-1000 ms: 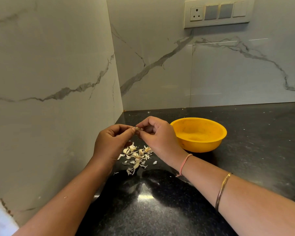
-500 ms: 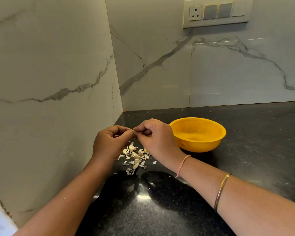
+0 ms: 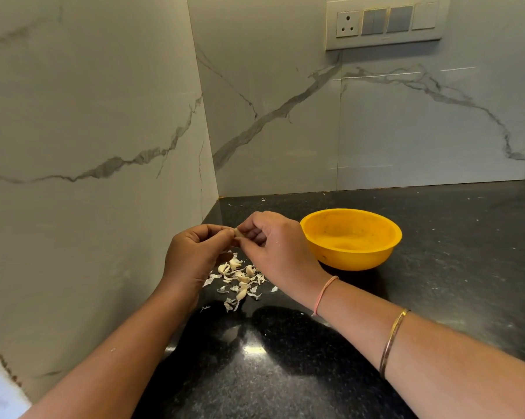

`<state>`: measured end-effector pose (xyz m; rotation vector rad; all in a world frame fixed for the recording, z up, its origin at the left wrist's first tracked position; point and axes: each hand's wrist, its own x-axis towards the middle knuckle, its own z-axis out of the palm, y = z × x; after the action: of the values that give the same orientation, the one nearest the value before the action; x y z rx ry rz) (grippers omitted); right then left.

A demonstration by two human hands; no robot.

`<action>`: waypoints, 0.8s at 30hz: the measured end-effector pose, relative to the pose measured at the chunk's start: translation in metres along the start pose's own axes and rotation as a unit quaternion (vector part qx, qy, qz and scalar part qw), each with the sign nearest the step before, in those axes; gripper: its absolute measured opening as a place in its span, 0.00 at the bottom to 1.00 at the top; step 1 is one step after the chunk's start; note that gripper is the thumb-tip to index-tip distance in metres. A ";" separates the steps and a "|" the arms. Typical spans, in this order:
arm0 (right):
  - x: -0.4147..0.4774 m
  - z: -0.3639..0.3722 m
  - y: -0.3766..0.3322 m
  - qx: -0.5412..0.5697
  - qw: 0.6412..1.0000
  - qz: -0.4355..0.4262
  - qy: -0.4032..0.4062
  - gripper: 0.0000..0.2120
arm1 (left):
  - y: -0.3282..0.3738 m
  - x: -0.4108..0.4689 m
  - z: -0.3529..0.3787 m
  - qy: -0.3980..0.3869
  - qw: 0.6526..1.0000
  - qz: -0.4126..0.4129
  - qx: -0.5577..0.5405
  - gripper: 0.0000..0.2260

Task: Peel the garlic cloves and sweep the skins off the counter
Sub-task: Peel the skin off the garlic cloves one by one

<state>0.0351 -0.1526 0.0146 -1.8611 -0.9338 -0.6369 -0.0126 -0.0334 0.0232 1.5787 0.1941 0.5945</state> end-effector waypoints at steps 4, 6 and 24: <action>-0.001 0.000 0.000 -0.025 0.999 -0.018 -0.009 0.04 | -0.001 0.000 -0.001 -0.008 1.000 -0.014 -0.013 0.05; -0.001 0.000 0.000 -0.034 0.999 -0.025 -0.010 0.05 | -0.001 0.001 -0.001 -0.006 1.000 -0.014 -0.015 0.05; 0.004 -0.001 0.002 0.189 0.974 0.121 -0.021 0.08 | -0.004 0.005 -0.003 0.041 0.999 -0.014 0.027 0.09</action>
<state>0.0391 -0.1525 0.0173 -1.6145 -0.7771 -0.2496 -0.0091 -0.0281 0.0205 1.6035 0.2944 0.6372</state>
